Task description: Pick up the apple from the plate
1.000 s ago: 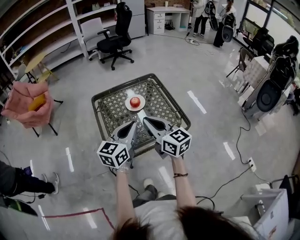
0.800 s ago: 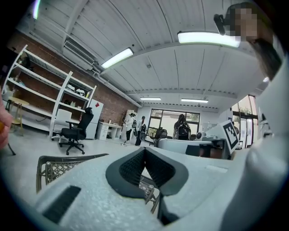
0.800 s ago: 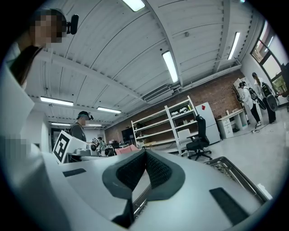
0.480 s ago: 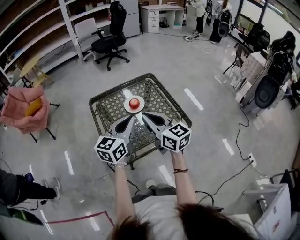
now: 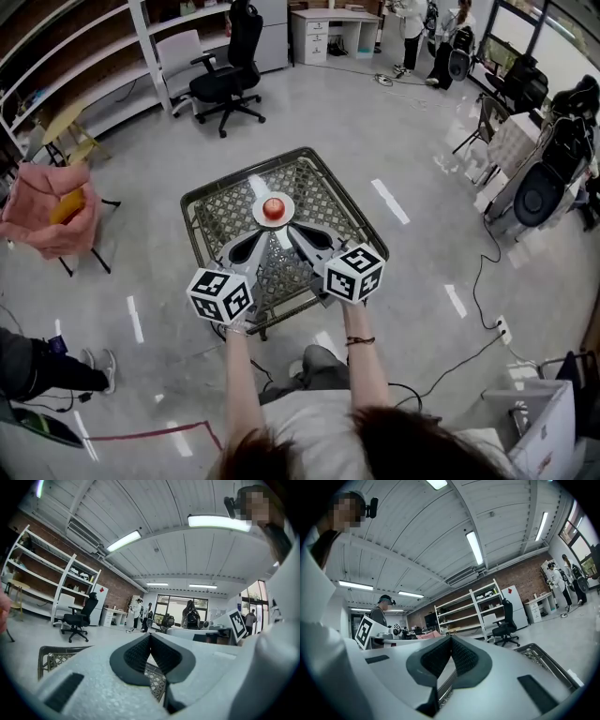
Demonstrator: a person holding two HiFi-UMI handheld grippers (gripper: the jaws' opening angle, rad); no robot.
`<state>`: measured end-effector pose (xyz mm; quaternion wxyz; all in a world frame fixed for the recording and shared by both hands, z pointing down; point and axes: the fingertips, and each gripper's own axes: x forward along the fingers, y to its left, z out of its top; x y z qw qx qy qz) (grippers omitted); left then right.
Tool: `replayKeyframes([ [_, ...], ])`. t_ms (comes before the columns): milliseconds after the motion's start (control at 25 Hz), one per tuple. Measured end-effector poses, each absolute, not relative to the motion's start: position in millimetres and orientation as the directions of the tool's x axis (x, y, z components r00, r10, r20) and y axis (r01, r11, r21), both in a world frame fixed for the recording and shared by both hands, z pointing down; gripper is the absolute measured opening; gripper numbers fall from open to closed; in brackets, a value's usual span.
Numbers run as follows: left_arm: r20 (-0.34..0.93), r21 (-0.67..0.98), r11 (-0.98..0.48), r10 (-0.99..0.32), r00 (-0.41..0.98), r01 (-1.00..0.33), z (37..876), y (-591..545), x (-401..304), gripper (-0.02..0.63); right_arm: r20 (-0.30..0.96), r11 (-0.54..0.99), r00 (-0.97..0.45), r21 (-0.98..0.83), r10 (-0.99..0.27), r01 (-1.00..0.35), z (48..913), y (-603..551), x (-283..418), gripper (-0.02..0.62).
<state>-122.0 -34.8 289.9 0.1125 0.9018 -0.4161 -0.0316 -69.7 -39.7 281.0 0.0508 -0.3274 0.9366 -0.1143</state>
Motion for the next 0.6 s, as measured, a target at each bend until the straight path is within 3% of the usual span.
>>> replayKeyframes([
  [600, 0.090, 0.259, -0.576, -0.785, 0.613, -0.776, 312, -99, -116, 0.011, 0.005, 0.782, -0.820, -0.299, -0.572, -0.547, 300, -111, -67, 0.009],
])
